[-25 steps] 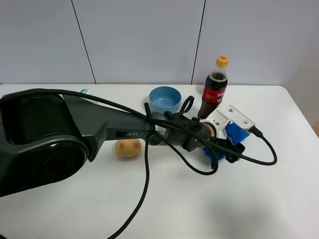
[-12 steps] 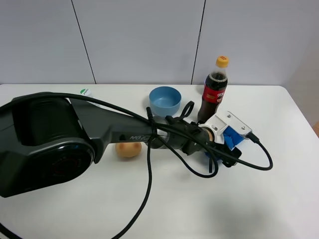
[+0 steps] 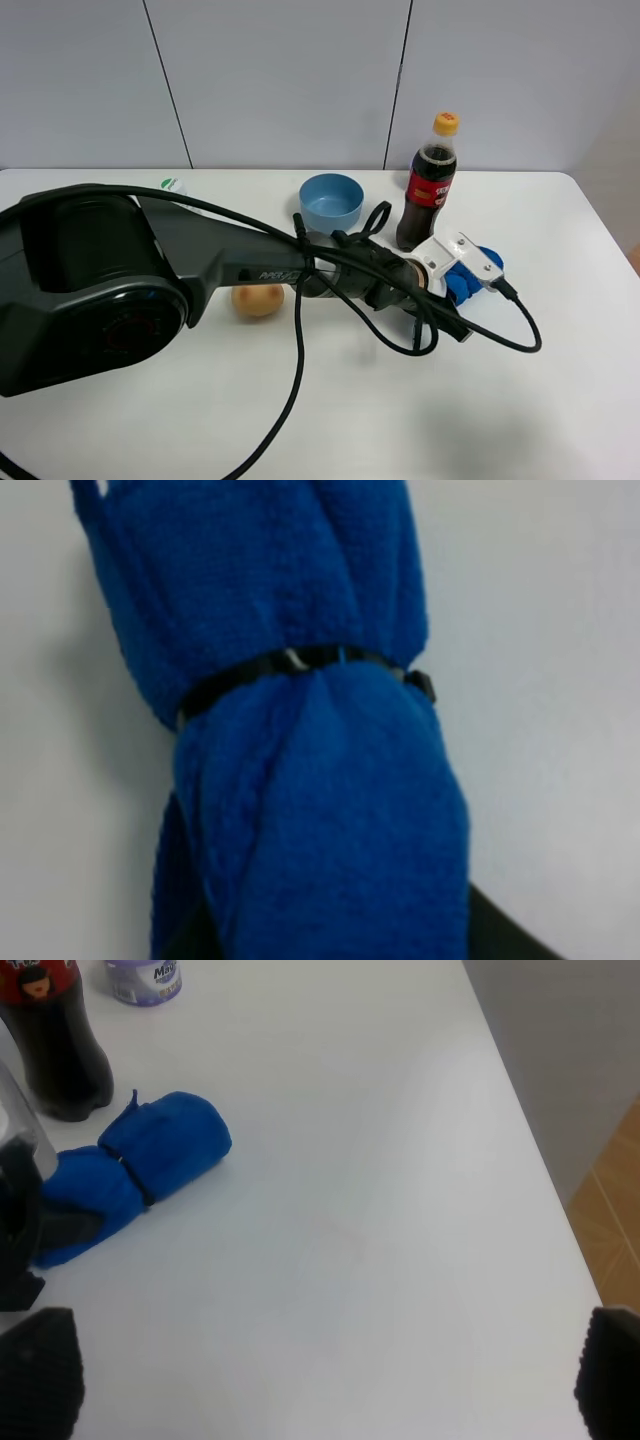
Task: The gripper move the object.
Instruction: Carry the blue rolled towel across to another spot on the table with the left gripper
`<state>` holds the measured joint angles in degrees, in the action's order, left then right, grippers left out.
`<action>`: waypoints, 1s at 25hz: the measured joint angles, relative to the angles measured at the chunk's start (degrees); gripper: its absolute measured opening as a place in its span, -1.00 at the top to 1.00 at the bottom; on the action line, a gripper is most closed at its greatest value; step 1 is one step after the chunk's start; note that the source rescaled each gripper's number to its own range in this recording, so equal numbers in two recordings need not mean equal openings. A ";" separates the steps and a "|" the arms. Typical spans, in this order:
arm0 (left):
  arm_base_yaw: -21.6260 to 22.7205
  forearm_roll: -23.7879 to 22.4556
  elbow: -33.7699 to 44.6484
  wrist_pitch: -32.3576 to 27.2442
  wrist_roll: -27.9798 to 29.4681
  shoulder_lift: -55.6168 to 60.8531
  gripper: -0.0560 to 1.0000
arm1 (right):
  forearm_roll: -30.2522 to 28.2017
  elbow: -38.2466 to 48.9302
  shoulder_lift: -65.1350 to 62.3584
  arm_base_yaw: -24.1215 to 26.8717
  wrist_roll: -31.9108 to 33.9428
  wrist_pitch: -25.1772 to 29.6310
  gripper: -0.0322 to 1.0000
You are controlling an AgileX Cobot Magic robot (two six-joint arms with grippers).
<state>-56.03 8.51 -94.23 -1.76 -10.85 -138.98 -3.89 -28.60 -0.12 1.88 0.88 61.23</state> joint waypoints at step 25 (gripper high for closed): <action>5.20 -18.27 0.05 -46.19 6.65 43.79 0.89 | 0.00 0.00 0.00 0.00 0.00 0.00 -1.00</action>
<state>-50.83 -9.76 -94.18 -47.95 -4.20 -95.19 -3.89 -28.60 -0.12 1.88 0.88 61.23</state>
